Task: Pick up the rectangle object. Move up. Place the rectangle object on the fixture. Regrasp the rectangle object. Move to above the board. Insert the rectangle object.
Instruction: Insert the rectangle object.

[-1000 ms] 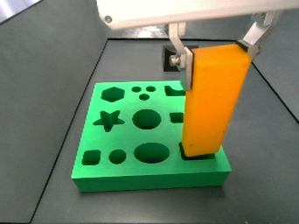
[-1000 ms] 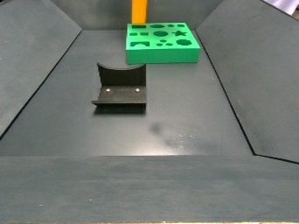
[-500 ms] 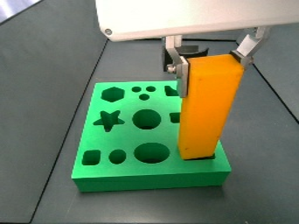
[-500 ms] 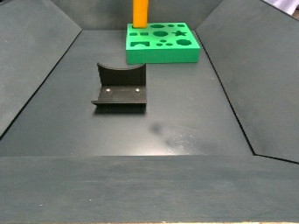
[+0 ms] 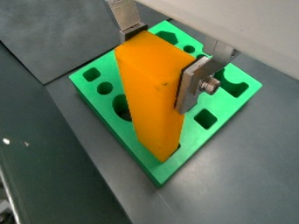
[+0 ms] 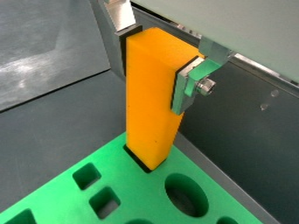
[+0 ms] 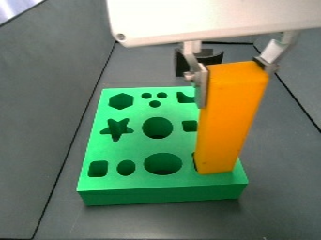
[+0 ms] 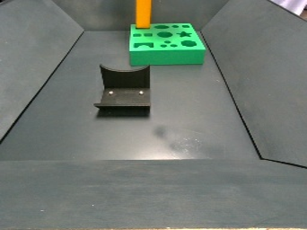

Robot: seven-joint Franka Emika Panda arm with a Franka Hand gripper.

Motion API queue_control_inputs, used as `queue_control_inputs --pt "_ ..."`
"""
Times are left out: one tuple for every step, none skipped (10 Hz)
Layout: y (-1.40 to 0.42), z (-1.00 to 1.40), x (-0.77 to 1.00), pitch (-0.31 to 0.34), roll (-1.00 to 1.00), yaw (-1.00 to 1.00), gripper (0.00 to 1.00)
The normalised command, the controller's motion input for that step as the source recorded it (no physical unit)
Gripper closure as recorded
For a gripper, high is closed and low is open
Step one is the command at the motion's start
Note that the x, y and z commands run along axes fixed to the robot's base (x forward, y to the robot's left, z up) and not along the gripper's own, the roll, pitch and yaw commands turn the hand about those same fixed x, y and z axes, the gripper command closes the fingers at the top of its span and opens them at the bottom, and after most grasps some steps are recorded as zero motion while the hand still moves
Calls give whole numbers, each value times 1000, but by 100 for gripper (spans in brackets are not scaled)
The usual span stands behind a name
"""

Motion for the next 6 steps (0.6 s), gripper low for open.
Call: queue_control_inputs --pt "-60 -183 149 0 171 0 100" --pt "0 -103 0 0 210 0 100" --pt "86 0 0 0 189 0 100" --pt "154 0 0 0 146 0 100" --pt "163 0 0 0 130 0 100" --pt "160 0 -37 0 116 -9 100"
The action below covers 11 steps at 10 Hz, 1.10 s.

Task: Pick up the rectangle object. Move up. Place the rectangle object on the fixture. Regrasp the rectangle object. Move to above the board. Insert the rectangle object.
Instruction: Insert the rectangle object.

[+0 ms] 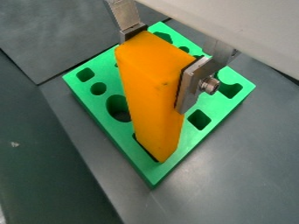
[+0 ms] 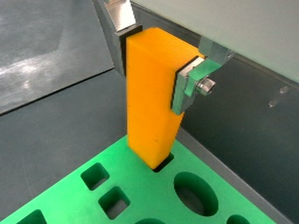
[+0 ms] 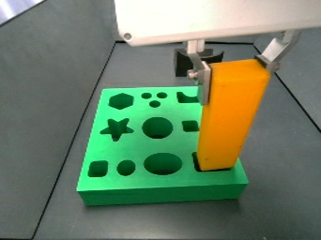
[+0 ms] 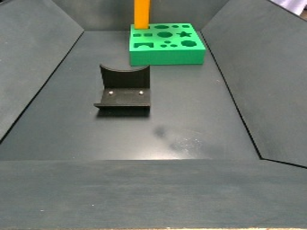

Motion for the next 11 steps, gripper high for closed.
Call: queue_control_inputs --pt "0 0 0 0 36 -46 100" --pt "-49 0 34 0 0 0 100" --pt "-91 -34 57 0 4 -6 100" --pt "-6 -31 0 0 1 -249 100" --pt "0 -29 0 0 0 -237 100" --pt "0 -43 0 0 0 -169 100" --pt "0 -103 0 0 37 -120 100" --pt "0 -180 0 0 80 -114 100" --pt "-34 -246 0 0 110 -129 100" --pt "-46 -366 0 -21 114 -120 100" --pt "-11 -483 0 -67 124 -54 100"
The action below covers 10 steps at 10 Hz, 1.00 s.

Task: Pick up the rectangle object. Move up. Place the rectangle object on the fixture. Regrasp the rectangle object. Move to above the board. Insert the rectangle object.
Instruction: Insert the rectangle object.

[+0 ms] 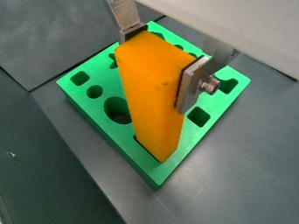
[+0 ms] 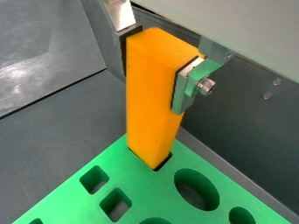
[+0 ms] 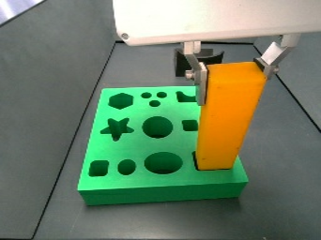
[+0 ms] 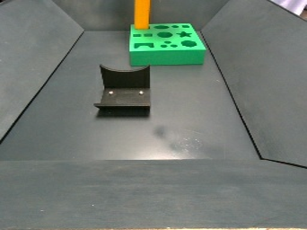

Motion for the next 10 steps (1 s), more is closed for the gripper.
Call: queue_control_inputs --pt "0 -354 -171 -24 96 0 100" --pt "69 -177 -309 -4 76 0 100" --pt "71 -37 -334 -1 57 194 100" --pt "0 -97 -129 0 0 194 100" --pt "0 -220 0 0 0 51 100" --pt "-137 -497 23 -90 14 -60 100" --pt "-214 -731 146 -187 80 -323 100" --pt "-171 -749 86 -209 84 -386 100" --pt "-29 -694 0 -234 27 -314 100" --pt "0 -671 0 -244 0 -257 100"
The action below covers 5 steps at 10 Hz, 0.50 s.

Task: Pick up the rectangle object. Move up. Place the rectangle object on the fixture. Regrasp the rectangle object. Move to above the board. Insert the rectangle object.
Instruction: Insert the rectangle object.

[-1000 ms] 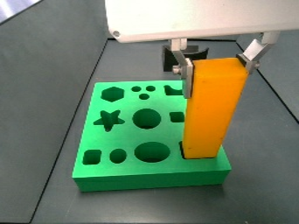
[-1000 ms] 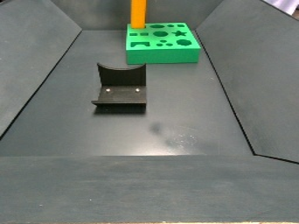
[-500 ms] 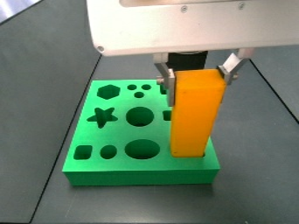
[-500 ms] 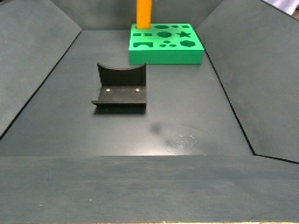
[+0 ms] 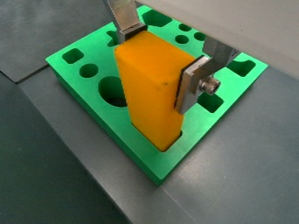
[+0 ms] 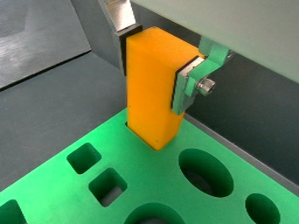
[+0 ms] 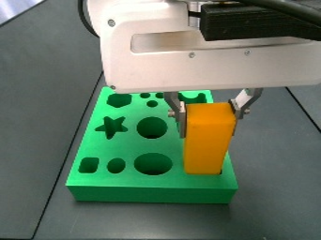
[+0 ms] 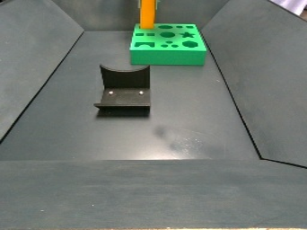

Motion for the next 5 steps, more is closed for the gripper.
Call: queue_control_inputs --pt "37 -674 0 -234 34 -217 100" --pt "317 -731 -120 -210 76 -3 100" --pt "494 -740 -289 -259 0 140 100" --pt "337 -620 -234 -229 -14 86 100" --pt "0 -271 -26 -116 -46 0 100"
